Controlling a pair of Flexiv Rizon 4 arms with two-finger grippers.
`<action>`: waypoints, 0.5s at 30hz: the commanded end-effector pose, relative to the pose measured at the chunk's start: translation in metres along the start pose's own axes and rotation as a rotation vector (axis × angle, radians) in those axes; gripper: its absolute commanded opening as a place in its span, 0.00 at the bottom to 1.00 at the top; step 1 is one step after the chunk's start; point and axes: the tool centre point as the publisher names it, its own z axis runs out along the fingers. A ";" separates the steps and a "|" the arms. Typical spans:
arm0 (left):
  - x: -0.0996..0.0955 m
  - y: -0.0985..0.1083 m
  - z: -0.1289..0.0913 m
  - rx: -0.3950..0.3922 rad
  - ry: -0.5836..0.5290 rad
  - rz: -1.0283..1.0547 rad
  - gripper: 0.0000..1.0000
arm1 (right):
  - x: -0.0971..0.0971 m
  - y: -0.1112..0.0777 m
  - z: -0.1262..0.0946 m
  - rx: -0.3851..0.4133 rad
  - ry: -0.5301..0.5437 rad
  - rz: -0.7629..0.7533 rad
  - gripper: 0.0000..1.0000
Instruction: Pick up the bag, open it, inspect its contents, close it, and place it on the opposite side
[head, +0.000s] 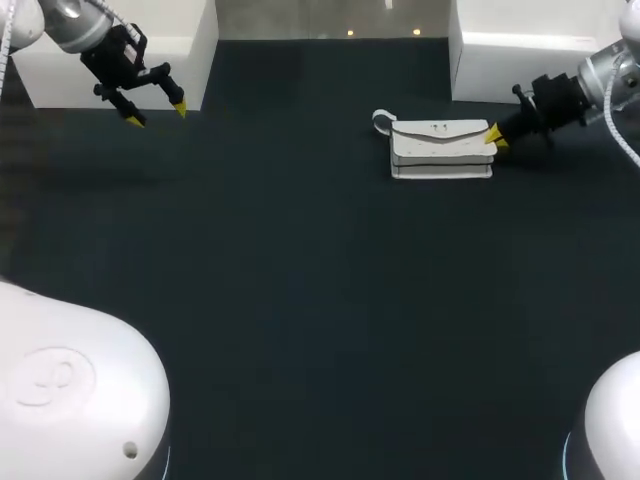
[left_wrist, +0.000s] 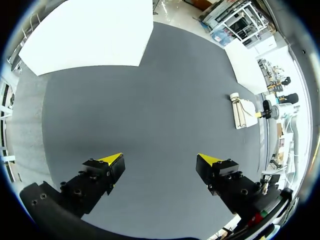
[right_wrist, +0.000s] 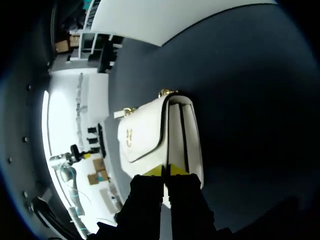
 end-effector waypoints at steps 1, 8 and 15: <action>-0.007 0.000 -0.008 -0.019 -0.033 0.004 1.00 | -0.014 0.016 -0.025 0.018 0.003 0.013 0.00; -0.023 0.003 -0.017 -0.015 -0.093 -0.001 1.00 | -0.032 0.025 -0.054 0.013 -0.020 -0.013 0.00; -0.035 0.004 -0.022 -0.031 -0.141 -0.006 1.00 | -0.055 0.034 -0.074 0.001 -0.057 0.012 0.00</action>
